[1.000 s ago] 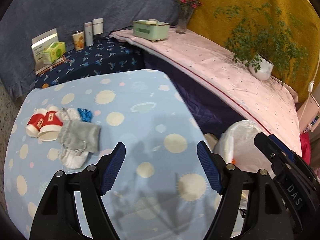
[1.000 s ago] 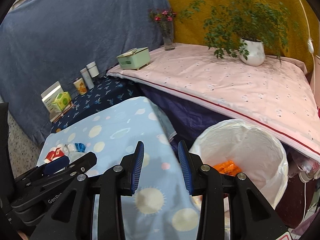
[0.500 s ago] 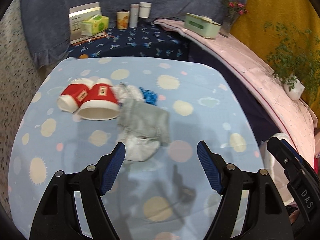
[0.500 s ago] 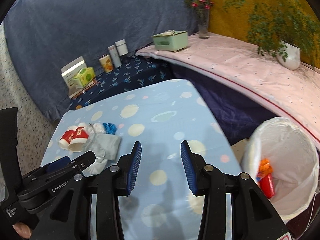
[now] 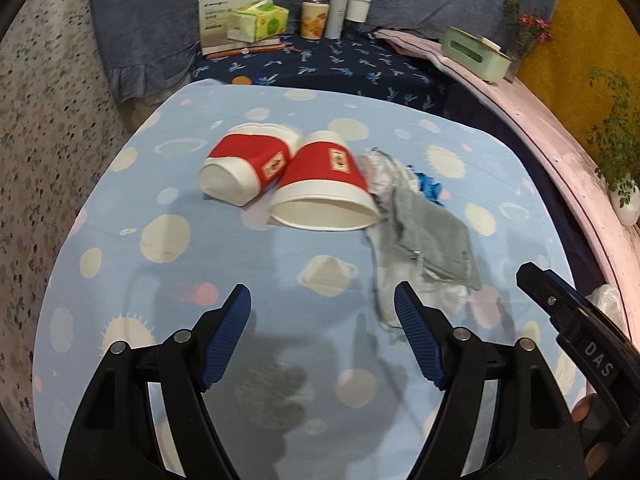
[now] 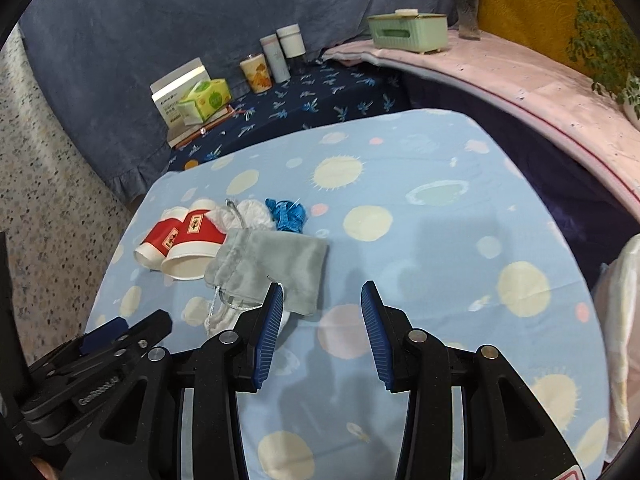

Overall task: Collect trash
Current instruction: 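Move both open tools back over the items on the table, then grasp the white cloth with the left tool while the right tool grasps the grey mask, then carry the white cloth and grey mask over the bin and open both tools, then move both open tools back over the cups, tissue and blue cloth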

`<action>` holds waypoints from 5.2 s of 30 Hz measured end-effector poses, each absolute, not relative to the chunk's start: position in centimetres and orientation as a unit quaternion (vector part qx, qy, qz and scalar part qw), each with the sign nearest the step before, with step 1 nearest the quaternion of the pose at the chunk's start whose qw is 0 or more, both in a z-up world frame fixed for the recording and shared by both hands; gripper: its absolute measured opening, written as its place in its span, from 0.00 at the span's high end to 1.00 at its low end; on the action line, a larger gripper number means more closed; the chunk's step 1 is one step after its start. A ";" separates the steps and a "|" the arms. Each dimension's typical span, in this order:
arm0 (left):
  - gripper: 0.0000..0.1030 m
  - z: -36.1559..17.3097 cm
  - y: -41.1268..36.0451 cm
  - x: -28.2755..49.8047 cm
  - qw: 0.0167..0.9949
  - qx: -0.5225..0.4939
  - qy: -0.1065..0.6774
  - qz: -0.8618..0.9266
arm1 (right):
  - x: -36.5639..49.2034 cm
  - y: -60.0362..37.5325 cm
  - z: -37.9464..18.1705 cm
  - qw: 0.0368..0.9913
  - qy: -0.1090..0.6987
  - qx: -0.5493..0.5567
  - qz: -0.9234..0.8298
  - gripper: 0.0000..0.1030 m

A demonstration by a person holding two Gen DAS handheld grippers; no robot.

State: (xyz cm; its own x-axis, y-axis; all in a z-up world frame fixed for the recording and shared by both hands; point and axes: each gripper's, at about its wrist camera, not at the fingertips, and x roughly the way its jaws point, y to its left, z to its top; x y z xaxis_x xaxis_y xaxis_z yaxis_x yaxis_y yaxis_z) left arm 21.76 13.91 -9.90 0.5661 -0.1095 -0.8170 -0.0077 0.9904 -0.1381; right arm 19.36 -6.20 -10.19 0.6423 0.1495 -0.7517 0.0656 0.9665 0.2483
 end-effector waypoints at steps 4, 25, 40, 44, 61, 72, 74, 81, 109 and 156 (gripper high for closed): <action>0.32 -10.6 15.0 22.4 0.880 -0.067 0.470 -0.025 | 21.1 -5.3 -12.1 0.887 0.440 0.135 0.028 0.61; 0.32 -12.6 10.0 24.0 0.869 -0.039 0.487 -0.084 | 20.2 -8.5 -12.9 0.888 0.439 0.139 -0.001 0.95; 0.78 -13.9 5.4 24.1 0.855 -0.033 0.505 -0.116 | 16.5 -13.6 -10.0 0.900 0.406 0.156 -0.037 0.95; 0.85 -13.2 5.0 23.5 0.857 -0.035 0.500 -0.119 | 15.7 -14.0 -9.2 0.904 0.396 0.159 -0.037 0.95; 0.87 -4.1 -2.8 18.1 0.885 -0.003 0.424 -0.195 | 9.9 -18.9 -1.9 0.933 0.307 0.180 -0.061 0.95; 0.87 -1.1 -10.5 14.5 0.883 0.039 0.393 -0.255 | 4.9 -25.6 0.1 0.935 0.267 0.206 -0.113 0.95; 0.87 -0.9 -11.9 13.9 0.880 0.048 0.389 -0.267 | 4.0 -26.9 0.1 0.933 0.263 0.212 -0.124 0.95; 0.87 -0.4 -16.9 11.7 0.868 0.077 0.382 -0.309 | 1.1 -30.8 -0.4 0.925 0.254 0.232 -0.159 0.95; 0.51 -2.0 -25.9 8.0 0.841 0.132 0.386 -0.356 | -3.6 -37.8 -3.3 0.901 0.249 0.277 -0.221 0.87; 0.50 -3.3 -9.9 15.5 0.877 0.025 0.422 -0.229 | 5.1 -25.1 -2.4 0.926 0.301 0.195 -0.117 0.77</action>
